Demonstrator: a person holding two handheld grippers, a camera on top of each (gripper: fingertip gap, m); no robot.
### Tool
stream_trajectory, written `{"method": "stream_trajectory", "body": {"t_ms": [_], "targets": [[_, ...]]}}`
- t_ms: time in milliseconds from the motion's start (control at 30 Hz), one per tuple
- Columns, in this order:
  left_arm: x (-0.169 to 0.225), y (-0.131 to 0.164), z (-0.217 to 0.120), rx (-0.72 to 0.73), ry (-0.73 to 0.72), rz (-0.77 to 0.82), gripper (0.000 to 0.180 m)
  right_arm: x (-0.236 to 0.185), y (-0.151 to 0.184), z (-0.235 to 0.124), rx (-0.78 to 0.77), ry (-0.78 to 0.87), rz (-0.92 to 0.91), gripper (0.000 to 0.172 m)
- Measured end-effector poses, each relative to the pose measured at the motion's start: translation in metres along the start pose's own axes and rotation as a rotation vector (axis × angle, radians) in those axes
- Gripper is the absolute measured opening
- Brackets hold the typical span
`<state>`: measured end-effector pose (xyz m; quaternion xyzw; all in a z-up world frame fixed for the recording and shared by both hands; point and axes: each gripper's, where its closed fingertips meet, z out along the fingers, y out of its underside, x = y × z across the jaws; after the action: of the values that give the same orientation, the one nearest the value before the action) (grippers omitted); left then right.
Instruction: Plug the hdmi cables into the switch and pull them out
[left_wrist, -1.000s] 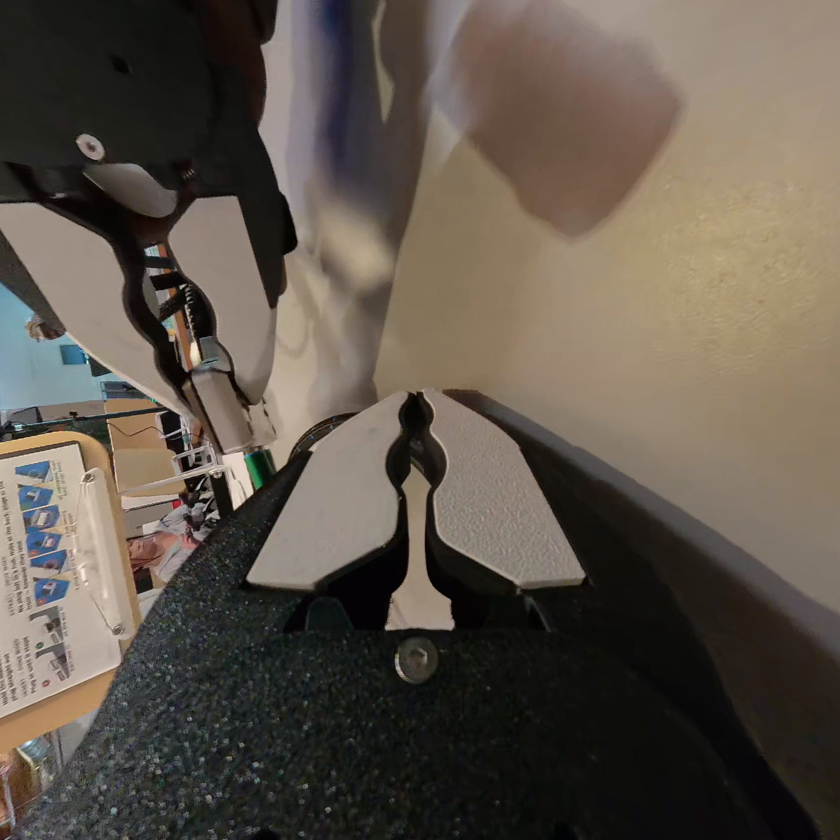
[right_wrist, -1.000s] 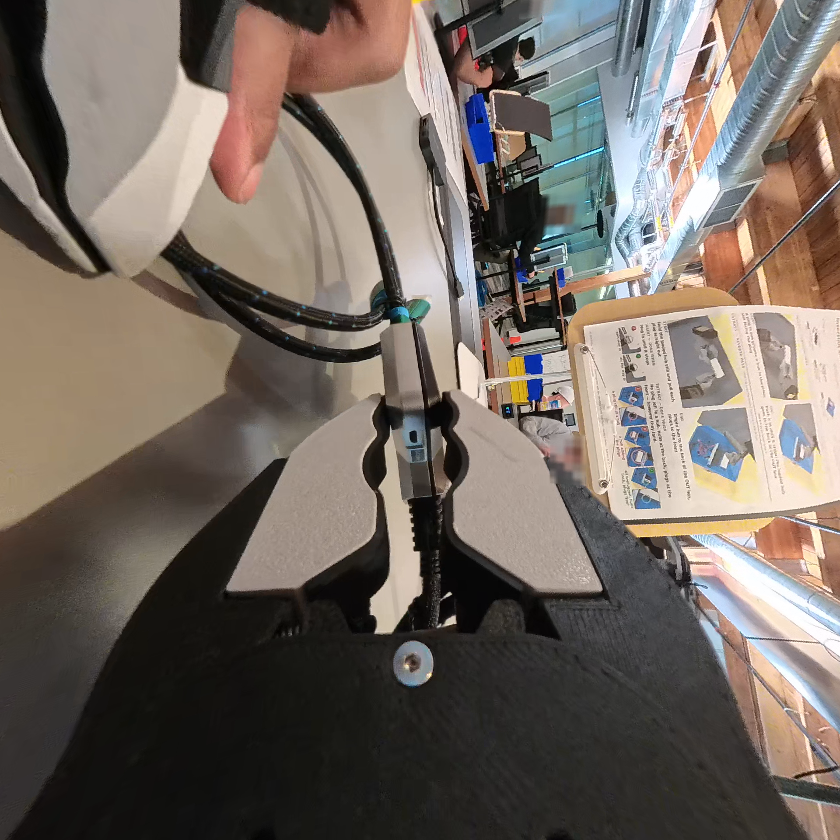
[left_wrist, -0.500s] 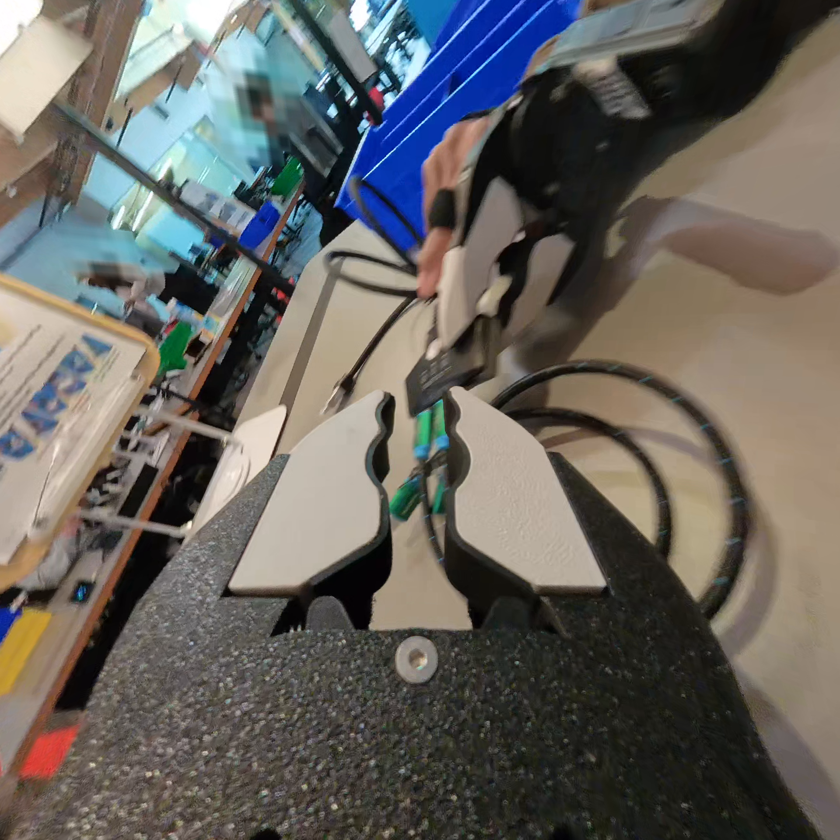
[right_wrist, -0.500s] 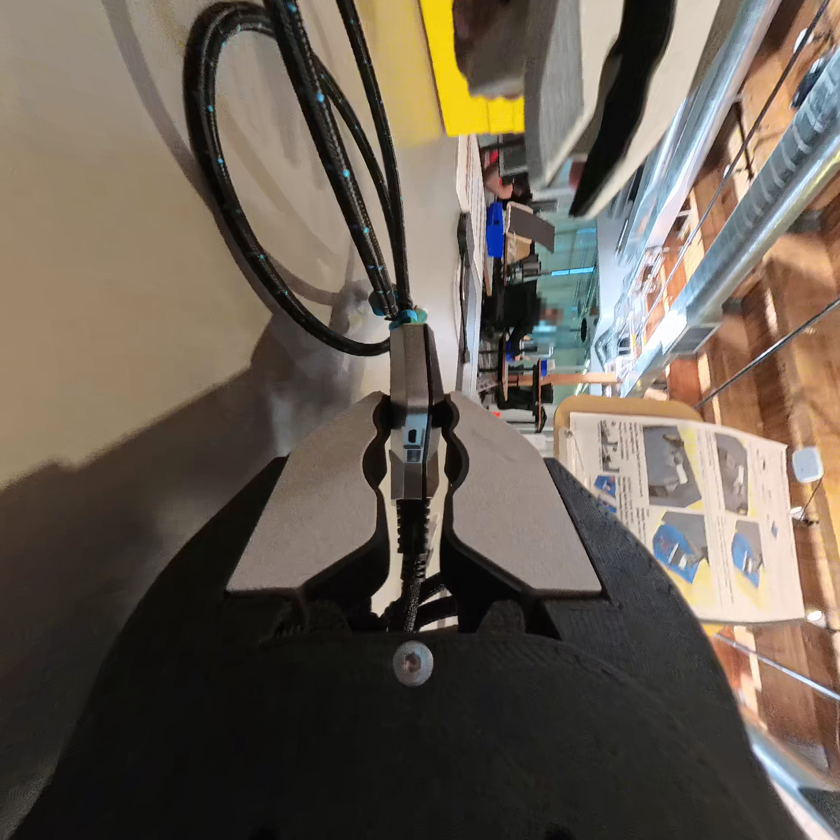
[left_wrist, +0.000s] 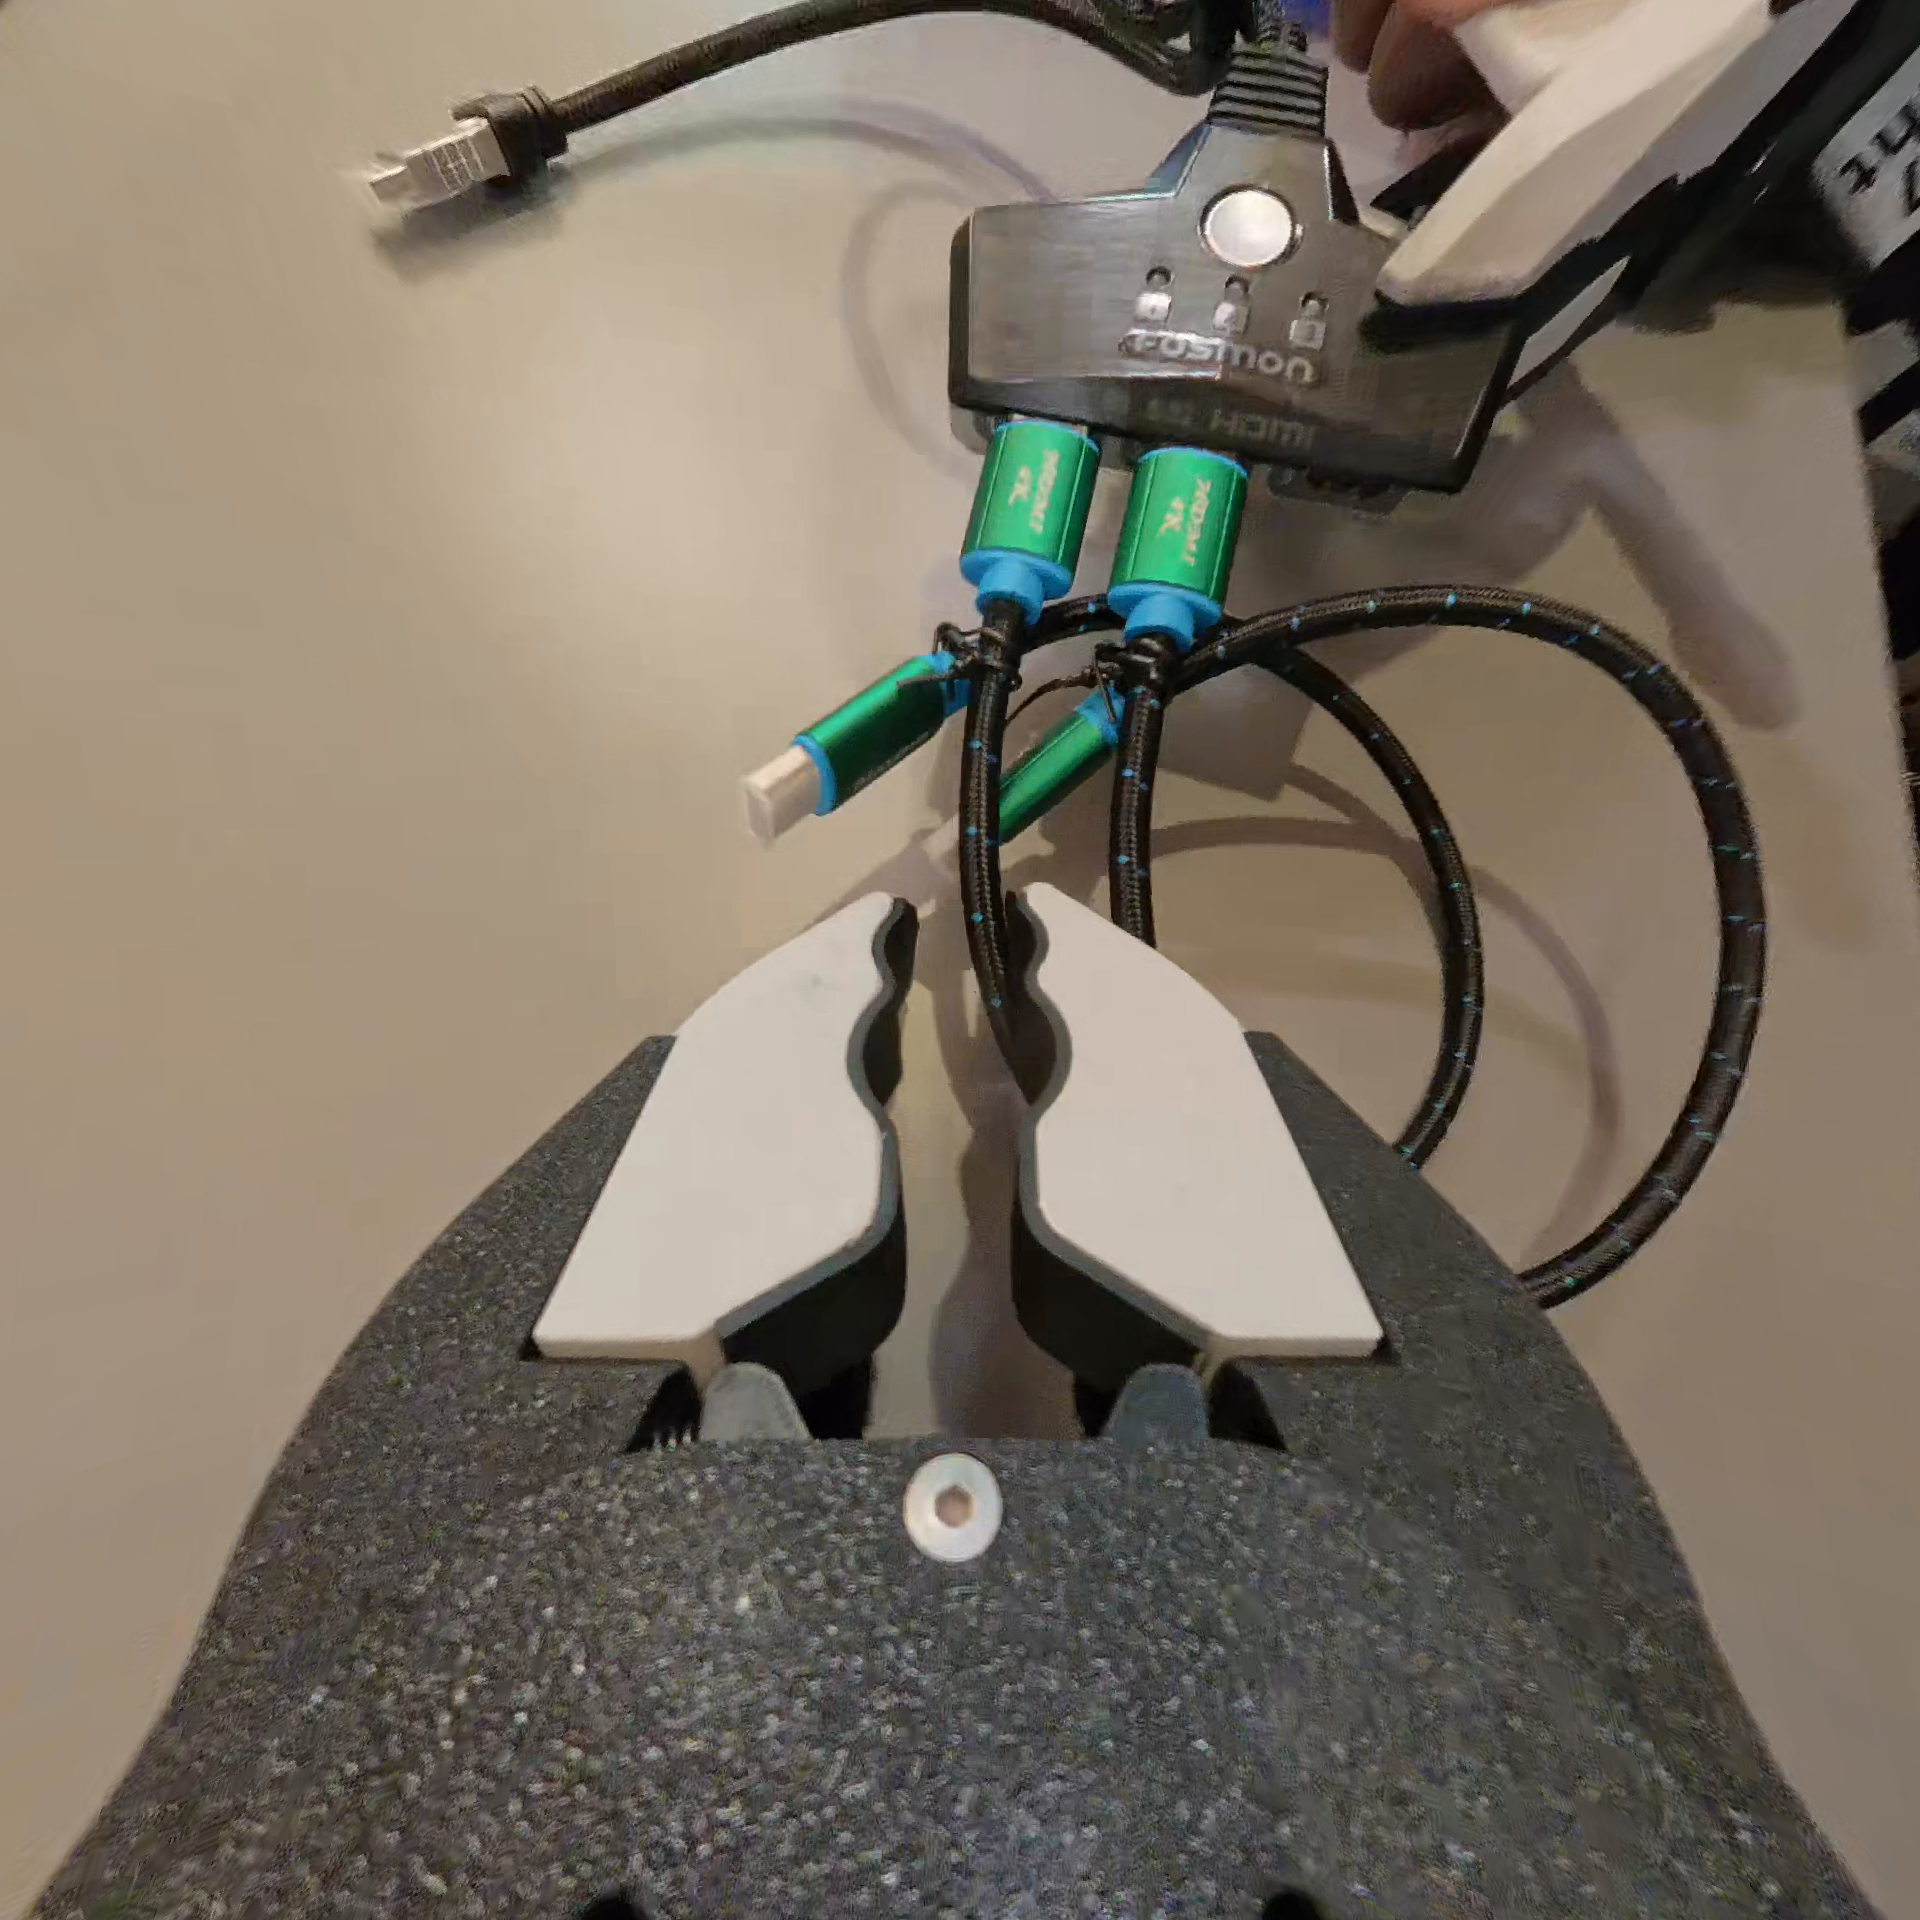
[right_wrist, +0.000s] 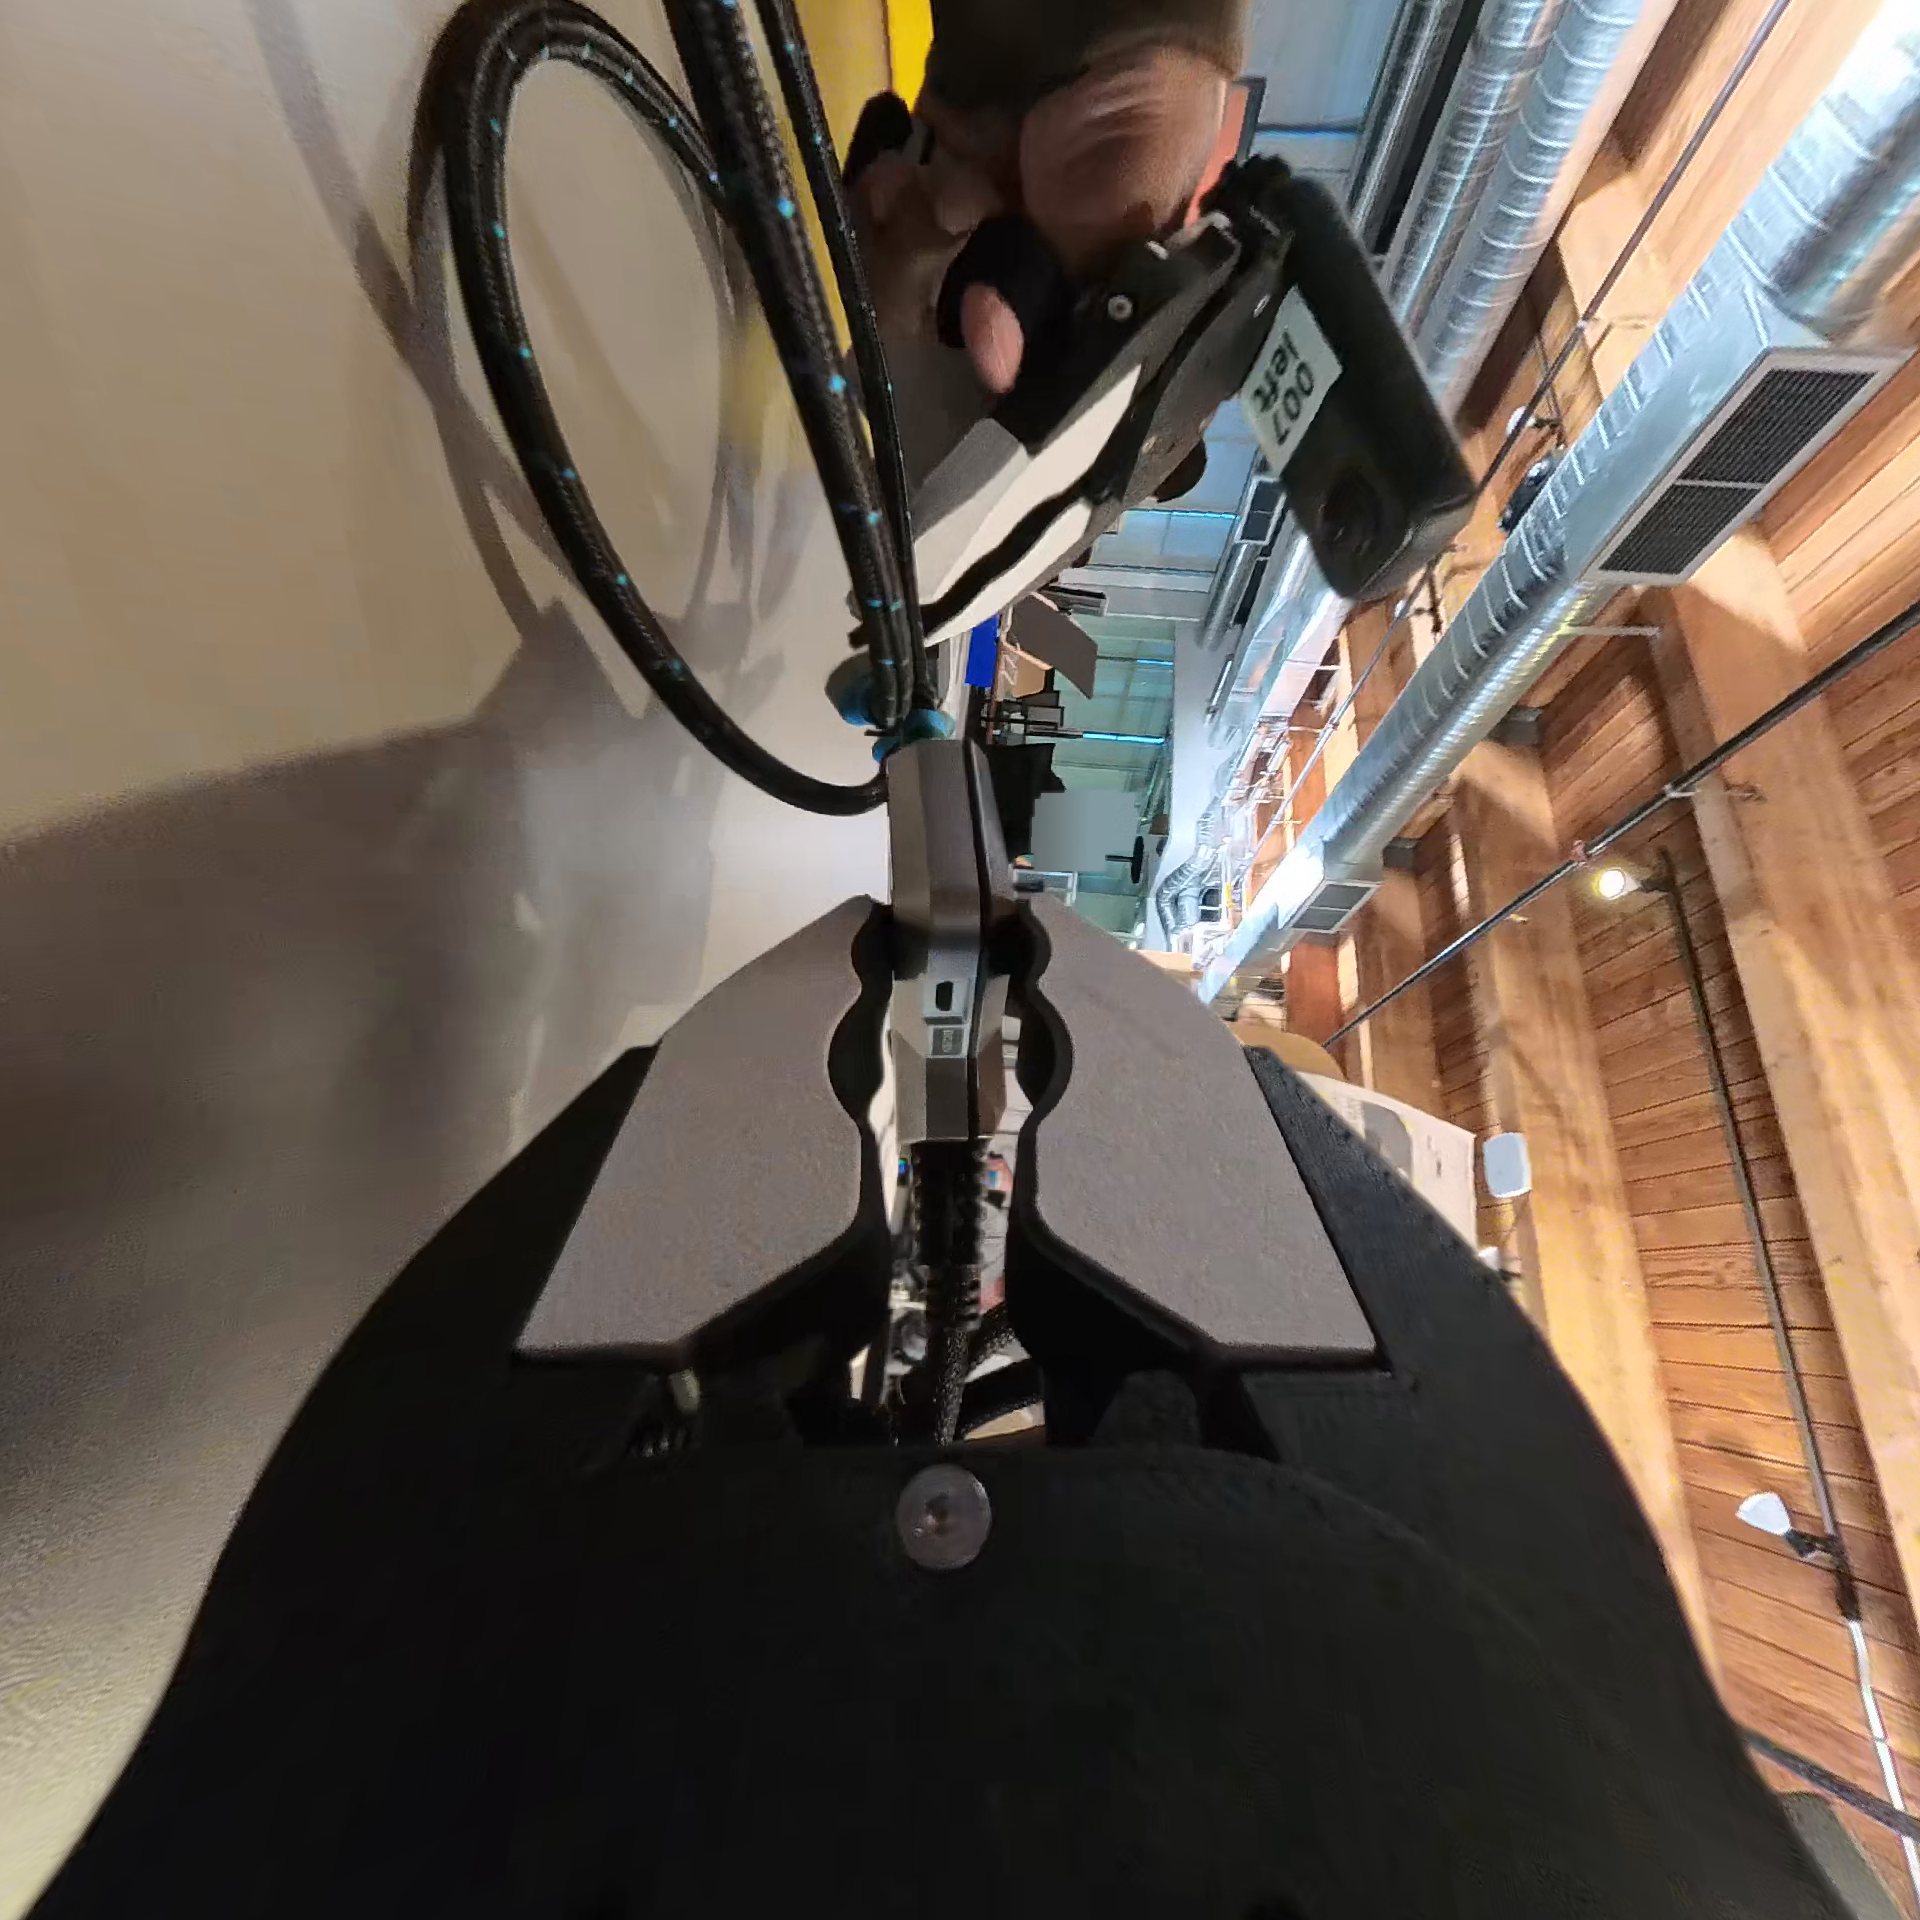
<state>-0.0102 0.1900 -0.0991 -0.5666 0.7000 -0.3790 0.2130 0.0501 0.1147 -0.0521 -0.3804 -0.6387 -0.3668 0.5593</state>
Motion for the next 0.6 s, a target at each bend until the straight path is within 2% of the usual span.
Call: {"method": "stream_trajectory", "body": {"t_ms": [100,467,600], "targets": [[0.003,-0.005,-0.001,0.046,0.058,-0.054,0.007,0.002,-0.005,-0.001,0.007,0.017,-0.029,0.021],[-0.013,-0.024,-0.006,0.172,-0.003,-0.077,0.008,0.01,-0.014,-0.002,0.01,0.054,-0.057,0.021],[-0.006,-0.028,-0.008,0.222,0.071,-0.132,0.009,0.014,-0.016,-0.005,0.024,0.074,-0.052,0.021]]}}
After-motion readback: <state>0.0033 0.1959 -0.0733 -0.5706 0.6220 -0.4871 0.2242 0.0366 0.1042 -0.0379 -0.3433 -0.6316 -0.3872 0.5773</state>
